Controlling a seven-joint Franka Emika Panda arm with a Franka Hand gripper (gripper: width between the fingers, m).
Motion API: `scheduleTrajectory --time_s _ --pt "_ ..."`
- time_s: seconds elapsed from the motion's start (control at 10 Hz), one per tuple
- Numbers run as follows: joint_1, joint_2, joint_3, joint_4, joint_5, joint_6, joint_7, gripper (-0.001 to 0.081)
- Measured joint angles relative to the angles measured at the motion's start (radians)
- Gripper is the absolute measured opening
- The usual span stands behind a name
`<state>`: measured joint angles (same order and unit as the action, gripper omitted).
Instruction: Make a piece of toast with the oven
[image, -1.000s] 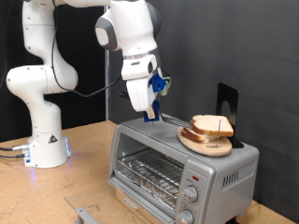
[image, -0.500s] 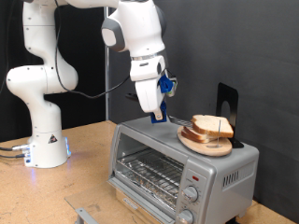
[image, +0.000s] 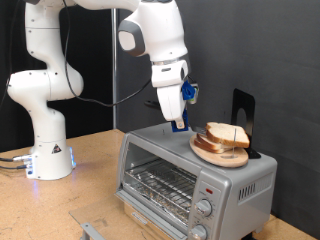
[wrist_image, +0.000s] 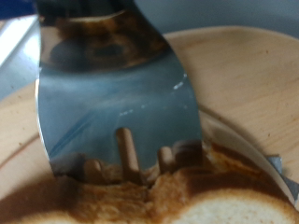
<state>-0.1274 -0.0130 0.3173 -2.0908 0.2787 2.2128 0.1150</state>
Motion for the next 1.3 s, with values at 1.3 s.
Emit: scheduleTrajectory --time_s 1.3 --pt "0.0 -0.16 0.023 -0.207 0.225 0.253 -0.117 0.0475"
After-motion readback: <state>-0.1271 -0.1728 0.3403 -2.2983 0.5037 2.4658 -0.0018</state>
